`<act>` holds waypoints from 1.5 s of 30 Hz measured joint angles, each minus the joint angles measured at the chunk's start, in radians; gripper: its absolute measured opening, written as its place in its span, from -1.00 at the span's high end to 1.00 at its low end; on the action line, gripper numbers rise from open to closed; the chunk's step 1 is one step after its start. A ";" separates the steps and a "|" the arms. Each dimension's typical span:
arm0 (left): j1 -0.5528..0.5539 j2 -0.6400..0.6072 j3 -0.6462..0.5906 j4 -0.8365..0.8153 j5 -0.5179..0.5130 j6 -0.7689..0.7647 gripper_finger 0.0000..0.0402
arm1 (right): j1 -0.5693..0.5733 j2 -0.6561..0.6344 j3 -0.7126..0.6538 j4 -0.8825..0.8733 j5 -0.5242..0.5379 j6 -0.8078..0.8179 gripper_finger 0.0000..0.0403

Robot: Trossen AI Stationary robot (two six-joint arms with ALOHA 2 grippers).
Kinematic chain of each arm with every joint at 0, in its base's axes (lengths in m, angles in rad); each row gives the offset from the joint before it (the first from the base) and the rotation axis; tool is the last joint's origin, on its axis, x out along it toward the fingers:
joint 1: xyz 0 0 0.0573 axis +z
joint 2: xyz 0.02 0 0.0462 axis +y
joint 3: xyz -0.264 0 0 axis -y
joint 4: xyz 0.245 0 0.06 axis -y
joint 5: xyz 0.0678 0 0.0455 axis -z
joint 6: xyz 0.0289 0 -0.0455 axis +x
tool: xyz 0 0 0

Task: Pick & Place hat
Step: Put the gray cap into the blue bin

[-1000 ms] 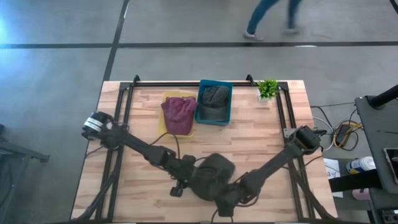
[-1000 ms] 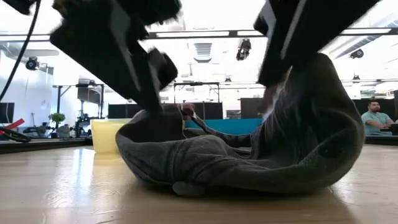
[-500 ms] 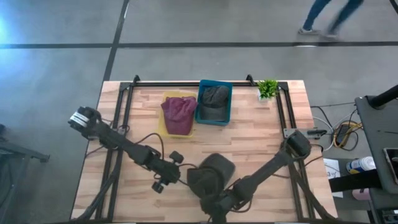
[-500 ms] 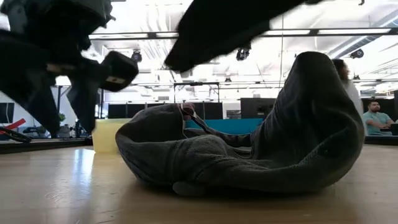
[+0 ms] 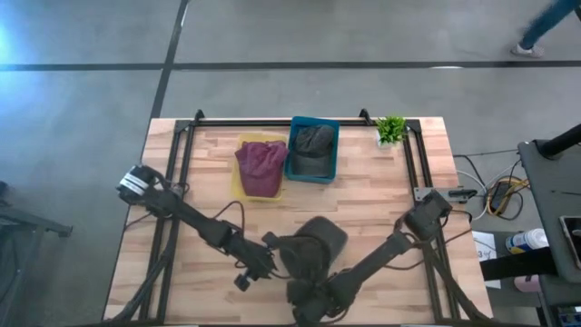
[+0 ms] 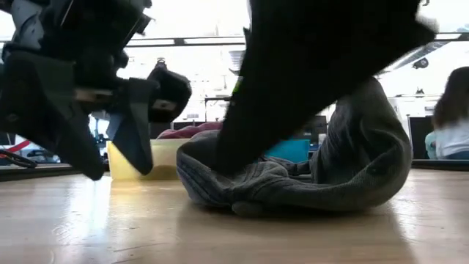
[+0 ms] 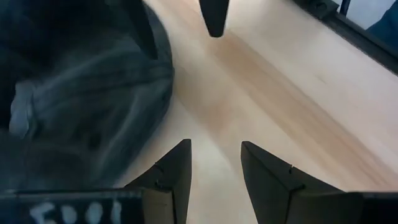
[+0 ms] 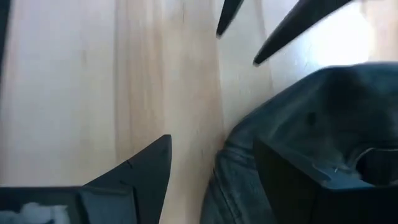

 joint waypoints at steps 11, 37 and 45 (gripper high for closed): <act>-0.002 -0.021 0.089 -0.201 -0.077 0.088 0.34 | 0.016 0.014 -0.026 -0.028 0.064 0.154 -0.10; -0.017 -0.075 0.091 -0.297 -0.098 -0.175 0.34 | -0.030 -0.008 -0.136 -0.134 0.098 0.328 0.92; -0.017 -0.280 0.088 -0.422 -0.211 -0.341 0.34 | -0.054 -0.277 -0.169 -0.121 0.012 0.297 0.94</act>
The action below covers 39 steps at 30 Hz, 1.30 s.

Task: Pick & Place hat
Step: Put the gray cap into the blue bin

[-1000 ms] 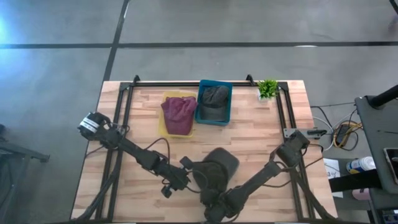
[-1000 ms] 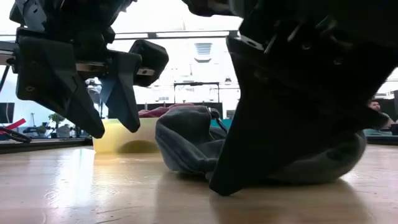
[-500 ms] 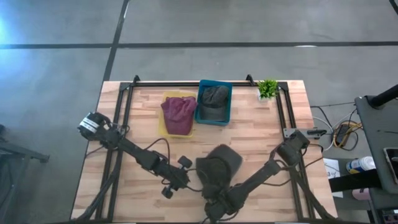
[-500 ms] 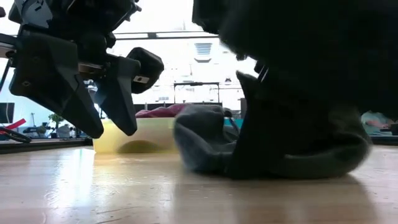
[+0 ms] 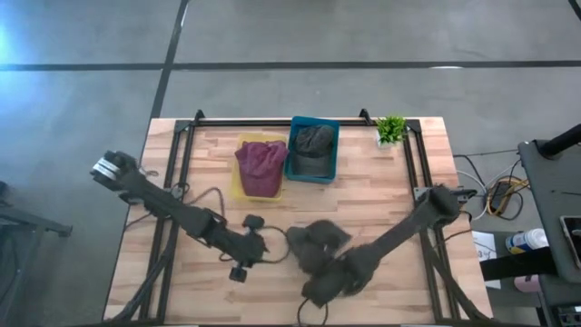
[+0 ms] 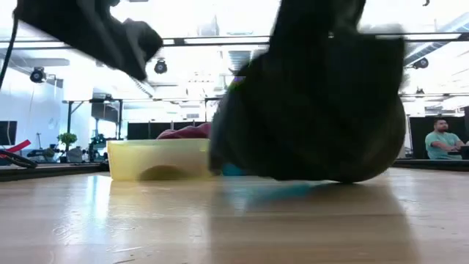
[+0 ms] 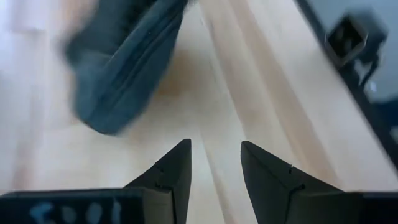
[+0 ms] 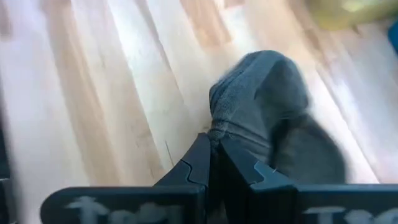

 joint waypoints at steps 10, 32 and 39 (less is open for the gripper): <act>0.000 -0.268 -0.002 -0.051 -0.118 -0.073 0.34 | -0.246 -0.469 -0.223 0.080 -0.081 0.007 0.94; 0.072 -0.374 -0.018 -0.070 -0.490 -0.182 0.34 | -1.152 -0.609 -0.346 0.402 -1.082 -0.595 0.94; 0.212 -0.372 -0.018 -0.069 -0.492 -0.252 0.34 | -1.238 -0.507 -0.304 0.322 -1.277 -0.729 0.94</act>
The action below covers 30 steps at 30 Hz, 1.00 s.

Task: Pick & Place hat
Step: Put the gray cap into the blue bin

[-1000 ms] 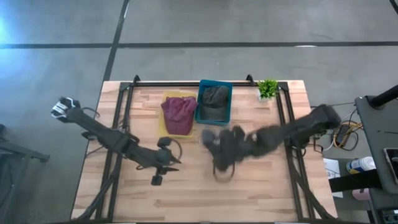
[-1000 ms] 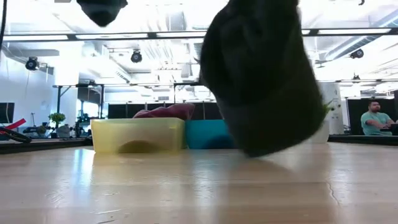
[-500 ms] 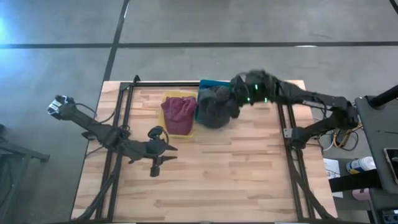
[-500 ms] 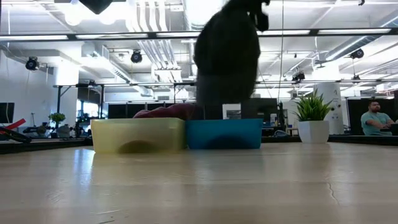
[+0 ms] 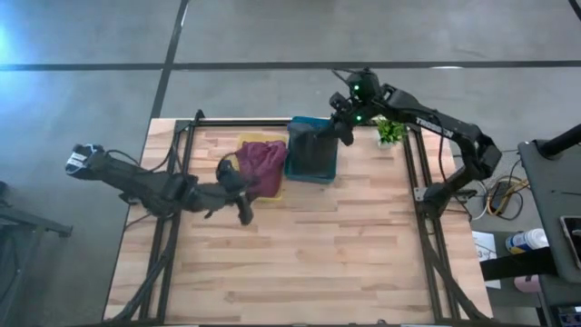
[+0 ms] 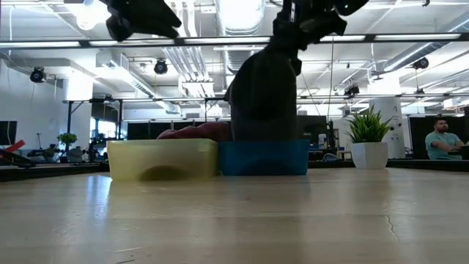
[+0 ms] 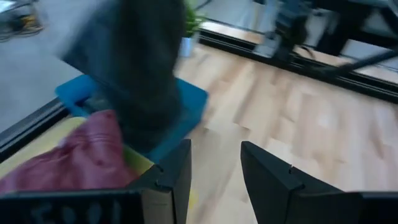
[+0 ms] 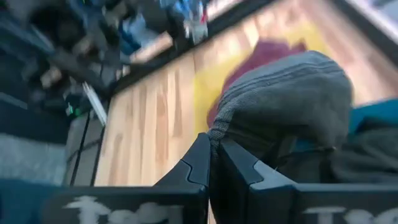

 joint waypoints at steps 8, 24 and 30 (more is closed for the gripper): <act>0.098 0.000 0.000 0.004 0.004 -0.001 0.34 | -0.025 0.098 -0.004 -0.068 -0.010 -0.123 0.94; 0.137 0.000 0.000 0.015 0.020 -0.003 0.34 | -0.145 0.228 -0.005 0.015 0.109 -0.184 0.70; 0.267 0.002 0.008 0.069 0.217 0.001 0.34 | -0.135 0.287 -0.005 0.018 0.176 -0.208 0.37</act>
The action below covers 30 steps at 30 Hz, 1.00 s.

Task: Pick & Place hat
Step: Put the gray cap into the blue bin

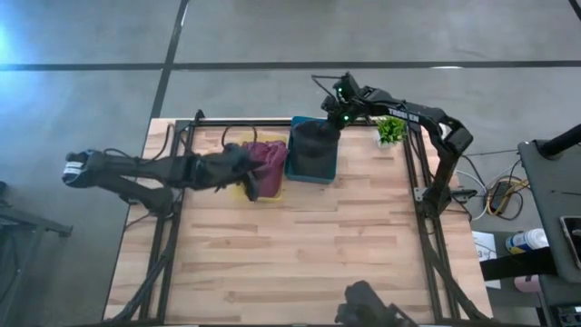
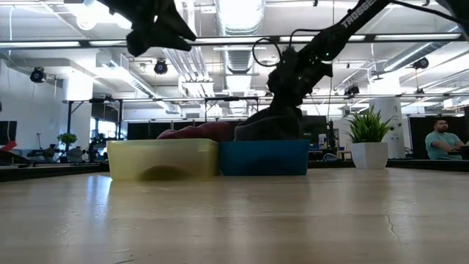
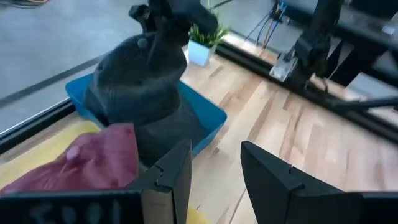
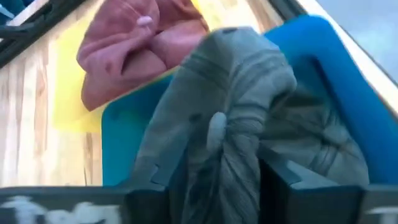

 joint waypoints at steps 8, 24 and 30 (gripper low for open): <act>0.217 0.032 0.014 0.180 0.265 0.036 0.34 | -0.022 -0.052 0.008 0.044 0.058 -0.068 0.12; 0.674 0.559 0.391 0.202 0.771 0.342 0.34 | -0.047 -0.226 -0.019 -0.099 0.236 -0.173 0.07; 0.808 0.752 0.574 0.195 0.941 0.392 0.34 | -0.025 -0.214 -0.081 -0.093 0.239 -0.071 0.13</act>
